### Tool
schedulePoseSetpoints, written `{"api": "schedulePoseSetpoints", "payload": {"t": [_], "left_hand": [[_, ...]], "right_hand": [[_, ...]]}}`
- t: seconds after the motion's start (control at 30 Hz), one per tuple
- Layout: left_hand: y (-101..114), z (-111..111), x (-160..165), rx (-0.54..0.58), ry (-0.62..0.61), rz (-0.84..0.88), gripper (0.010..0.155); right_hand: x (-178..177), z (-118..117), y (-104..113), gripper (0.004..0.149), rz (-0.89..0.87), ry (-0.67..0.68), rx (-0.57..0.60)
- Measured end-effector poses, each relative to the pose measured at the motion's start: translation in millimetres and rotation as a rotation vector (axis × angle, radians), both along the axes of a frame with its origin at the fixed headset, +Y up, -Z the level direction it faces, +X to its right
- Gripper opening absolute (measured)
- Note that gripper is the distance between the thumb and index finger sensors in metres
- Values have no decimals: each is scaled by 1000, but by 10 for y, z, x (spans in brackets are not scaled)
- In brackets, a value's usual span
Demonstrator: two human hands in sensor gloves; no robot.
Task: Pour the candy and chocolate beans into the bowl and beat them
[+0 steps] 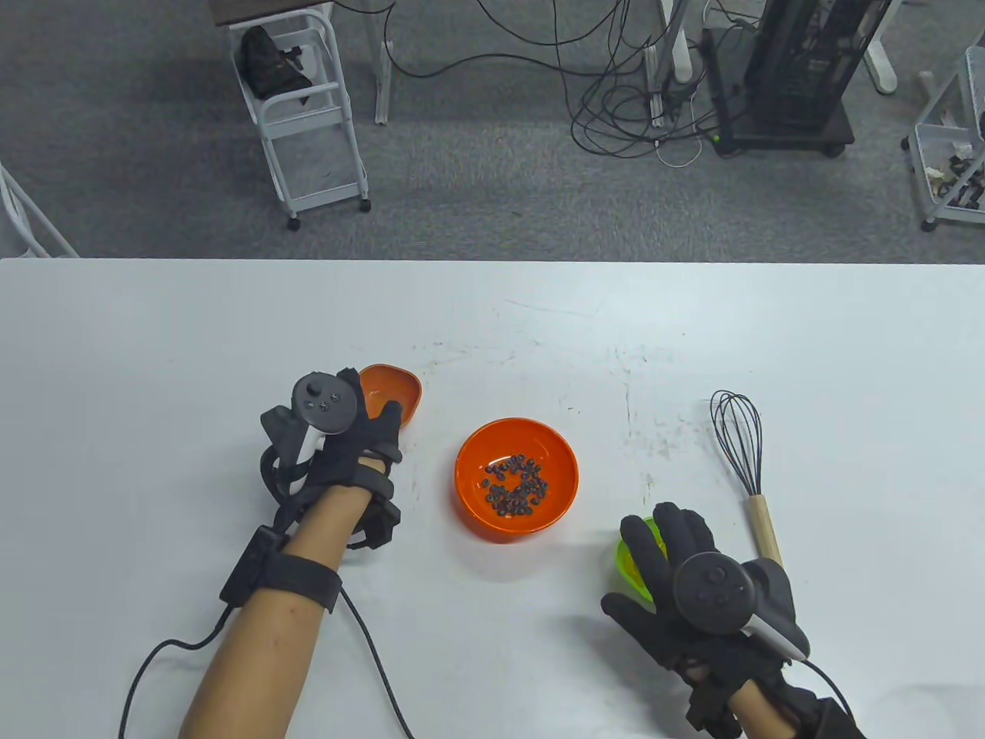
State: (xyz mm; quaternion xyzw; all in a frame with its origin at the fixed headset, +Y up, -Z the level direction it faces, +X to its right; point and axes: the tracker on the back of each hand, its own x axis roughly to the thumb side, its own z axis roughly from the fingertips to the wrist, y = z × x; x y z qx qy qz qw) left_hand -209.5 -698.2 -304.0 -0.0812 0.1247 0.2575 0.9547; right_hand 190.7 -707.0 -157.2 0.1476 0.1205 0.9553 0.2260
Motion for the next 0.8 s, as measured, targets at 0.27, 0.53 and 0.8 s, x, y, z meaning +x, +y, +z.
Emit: {"api": "schedulePoseSetpoints", "payload": {"t": [0.27, 0.53, 0.8], "left_hand": [[115, 713, 448, -22, -287, 174, 84], [-24, 1453, 662, -42, -486, 25, 90], [-164, 1582, 674, 22, -519, -53, 90]], "right_hand": [[35, -23, -20, 92, -7, -16, -8], [26, -19, -30, 92, -4, -14, -14], [23, -26, -37, 92, 9, -18, -19]]}}
